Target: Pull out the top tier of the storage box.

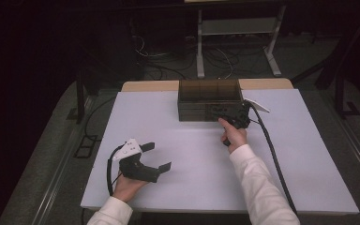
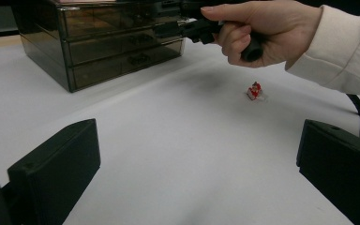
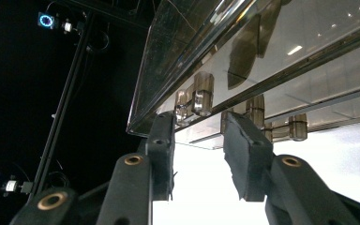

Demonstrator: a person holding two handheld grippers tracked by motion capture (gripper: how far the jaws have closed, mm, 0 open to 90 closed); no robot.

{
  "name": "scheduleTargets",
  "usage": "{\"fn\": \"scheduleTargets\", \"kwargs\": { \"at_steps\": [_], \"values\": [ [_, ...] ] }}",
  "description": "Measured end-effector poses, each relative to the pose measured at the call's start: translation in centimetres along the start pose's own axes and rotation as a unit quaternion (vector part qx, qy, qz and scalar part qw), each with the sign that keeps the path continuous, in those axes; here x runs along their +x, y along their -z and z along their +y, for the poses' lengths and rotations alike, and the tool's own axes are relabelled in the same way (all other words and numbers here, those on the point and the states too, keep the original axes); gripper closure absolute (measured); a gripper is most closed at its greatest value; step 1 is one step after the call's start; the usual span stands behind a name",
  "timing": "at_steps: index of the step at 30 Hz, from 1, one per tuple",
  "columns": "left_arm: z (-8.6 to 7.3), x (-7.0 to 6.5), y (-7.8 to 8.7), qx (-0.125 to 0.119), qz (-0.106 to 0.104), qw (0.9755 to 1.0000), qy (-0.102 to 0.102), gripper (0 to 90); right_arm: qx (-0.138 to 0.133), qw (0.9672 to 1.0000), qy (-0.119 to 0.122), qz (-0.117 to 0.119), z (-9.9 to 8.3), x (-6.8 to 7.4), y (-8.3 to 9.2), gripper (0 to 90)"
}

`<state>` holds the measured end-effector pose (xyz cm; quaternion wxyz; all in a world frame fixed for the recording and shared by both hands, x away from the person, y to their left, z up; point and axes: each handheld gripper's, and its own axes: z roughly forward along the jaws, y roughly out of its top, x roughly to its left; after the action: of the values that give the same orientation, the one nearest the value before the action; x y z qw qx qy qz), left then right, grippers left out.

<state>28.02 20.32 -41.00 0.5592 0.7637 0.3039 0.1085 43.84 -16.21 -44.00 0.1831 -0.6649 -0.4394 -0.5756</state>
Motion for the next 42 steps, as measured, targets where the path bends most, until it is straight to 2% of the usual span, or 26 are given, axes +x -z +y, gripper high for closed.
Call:
{"fn": "scheduleTargets", "kwargs": {
  "at_steps": [7, 26, 38, 42],
  "values": [
    [-0.01, 0.00, 0.00, 0.000, 0.000, 1.0000, 0.000, 0.0, -0.003, 1.0000, -0.008, 0.003, -0.04, -0.15, -0.15, 71.3],
    [-0.03, -0.07, -0.13, 0.004, -0.004, 1.0000, -0.002, 0.0, -0.020, 0.9997, -0.017, 0.000, 0.24, -0.21, -0.06, 74.5],
    [-0.03, -0.09, -0.13, 0.004, -0.003, 1.0000, -0.002, 0.0, -0.021, 0.9996, -0.017, 0.004, 0.18, -0.16, -0.16, 79.5],
    [-0.01, -0.12, -0.11, 0.003, -0.002, 1.0000, -0.003, 0.0, -0.019, 0.9995, -0.025, 0.006, 0.22, -0.21, -0.14, 79.7]
  ]
}}
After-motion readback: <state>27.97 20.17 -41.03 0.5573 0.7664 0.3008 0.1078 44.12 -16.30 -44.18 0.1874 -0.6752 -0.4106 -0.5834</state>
